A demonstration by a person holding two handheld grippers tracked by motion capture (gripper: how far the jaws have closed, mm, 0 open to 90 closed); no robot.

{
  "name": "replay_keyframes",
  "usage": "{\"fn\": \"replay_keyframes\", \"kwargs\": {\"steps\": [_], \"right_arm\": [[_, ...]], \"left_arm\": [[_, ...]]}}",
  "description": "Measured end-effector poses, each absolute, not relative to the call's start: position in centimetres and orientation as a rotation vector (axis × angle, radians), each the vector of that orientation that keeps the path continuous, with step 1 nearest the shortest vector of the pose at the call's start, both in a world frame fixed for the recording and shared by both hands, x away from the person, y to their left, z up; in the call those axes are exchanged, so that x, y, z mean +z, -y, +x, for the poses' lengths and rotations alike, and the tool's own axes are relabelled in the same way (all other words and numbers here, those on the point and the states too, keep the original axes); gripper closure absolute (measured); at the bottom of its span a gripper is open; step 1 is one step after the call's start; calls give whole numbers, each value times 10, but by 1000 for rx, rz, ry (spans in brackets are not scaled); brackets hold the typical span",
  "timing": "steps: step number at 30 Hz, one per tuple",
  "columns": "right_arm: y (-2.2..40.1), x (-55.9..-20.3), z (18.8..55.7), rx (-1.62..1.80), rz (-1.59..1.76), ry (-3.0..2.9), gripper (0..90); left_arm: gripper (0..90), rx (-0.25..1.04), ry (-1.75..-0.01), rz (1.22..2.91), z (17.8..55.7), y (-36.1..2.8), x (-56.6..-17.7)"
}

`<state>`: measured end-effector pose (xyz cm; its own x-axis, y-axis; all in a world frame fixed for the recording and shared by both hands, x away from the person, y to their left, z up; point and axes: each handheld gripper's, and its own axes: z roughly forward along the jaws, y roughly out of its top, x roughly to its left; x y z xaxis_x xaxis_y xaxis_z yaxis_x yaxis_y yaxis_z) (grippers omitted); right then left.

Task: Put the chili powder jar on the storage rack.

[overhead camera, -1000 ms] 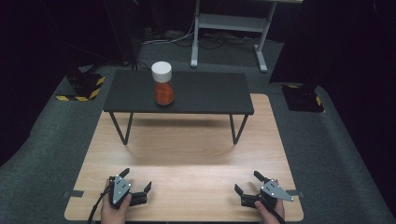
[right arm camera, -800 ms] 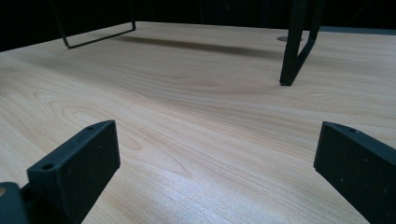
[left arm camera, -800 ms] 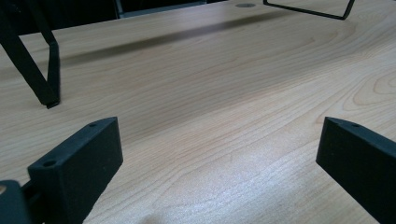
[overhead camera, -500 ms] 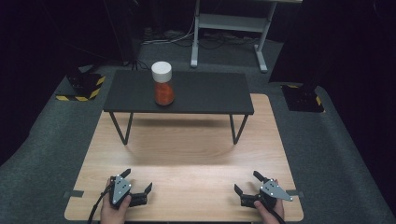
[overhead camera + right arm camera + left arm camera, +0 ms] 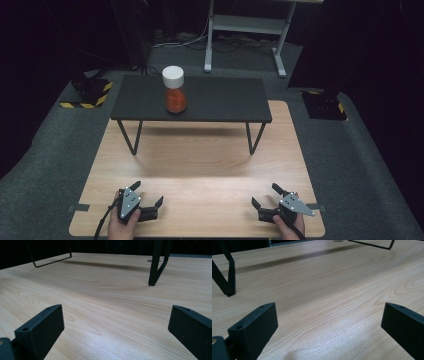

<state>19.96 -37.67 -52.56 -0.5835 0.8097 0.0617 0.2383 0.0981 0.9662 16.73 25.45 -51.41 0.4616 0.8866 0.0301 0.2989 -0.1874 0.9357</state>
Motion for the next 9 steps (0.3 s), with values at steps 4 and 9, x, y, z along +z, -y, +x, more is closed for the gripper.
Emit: {"fn": "replay_keyframes", "kwargs": {"steps": [4, 9], "right_arm": [[378, -526, 201, 1519, 1024, -1887, 0], [380, -527, 201, 1531, 1033, -1879, 0]], "left_arm": [[12, 754, -1021, 1728, 167, -253, -514], [12, 738, -1027, 1716, 167, -256, -515]]}}
